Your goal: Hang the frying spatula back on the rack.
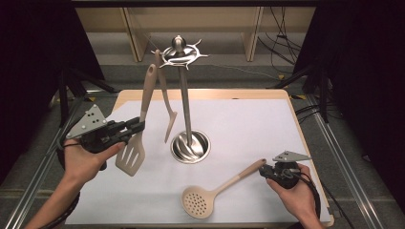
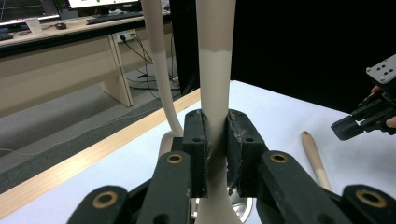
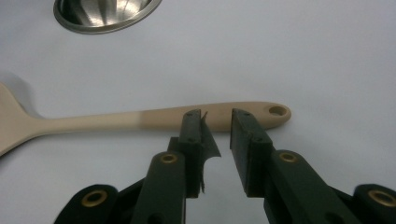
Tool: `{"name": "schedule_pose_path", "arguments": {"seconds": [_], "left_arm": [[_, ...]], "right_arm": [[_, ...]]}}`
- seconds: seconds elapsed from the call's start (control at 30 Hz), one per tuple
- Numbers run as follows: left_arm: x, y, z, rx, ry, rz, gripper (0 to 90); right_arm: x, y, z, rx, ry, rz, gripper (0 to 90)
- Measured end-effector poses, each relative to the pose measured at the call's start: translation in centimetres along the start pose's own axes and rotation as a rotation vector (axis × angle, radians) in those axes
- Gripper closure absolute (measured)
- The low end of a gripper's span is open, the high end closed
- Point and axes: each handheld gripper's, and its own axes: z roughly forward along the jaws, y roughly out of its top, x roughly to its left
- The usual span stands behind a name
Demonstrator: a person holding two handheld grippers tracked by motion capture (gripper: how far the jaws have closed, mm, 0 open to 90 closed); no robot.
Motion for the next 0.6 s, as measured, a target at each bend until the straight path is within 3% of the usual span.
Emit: {"name": "schedule_pose_path", "arguments": {"seconds": [0.03, 0.17, 0.23, 0.27, 0.53, 0.57, 0.6], "left_arm": [[0.00, 0.02, 0.06, 0.000, 0.000, 0.000, 78.3], [0.02, 0.11, 0.24, 0.004, -0.003, 0.000, 78.3], [0.02, 0.15, 0.33, 0.003, -0.011, 0.000, 78.3], [-0.02, 0.20, 0.28, 0.008, -0.003, 0.007, 78.3], [-0.24, 0.40, 0.56, 0.009, -0.008, 0.003, 78.3], [-0.19, 0.43, 0.65, 0.011, -0.008, 0.002, 78.3], [-0.16, 0.44, 0.76, 0.013, -0.006, 0.002, 78.3]], "right_arm": [[-0.22, 0.05, 0.07, -0.009, 0.006, -0.033, 74.7], [-0.26, 0.04, 0.06, -0.006, 0.004, -0.038, 74.7], [-0.25, 0.03, 0.05, -0.006, 0.007, -0.037, 74.8], [0.14, -0.01, -0.17, 0.020, -0.004, 0.013, 74.8], [0.25, -0.01, -0.14, 0.029, 0.002, 0.031, 74.8], [0.05, 0.03, -0.01, 0.002, 0.005, -0.001, 74.8], [0.05, 0.03, -0.01, 0.002, 0.005, -0.001, 74.8]]}}
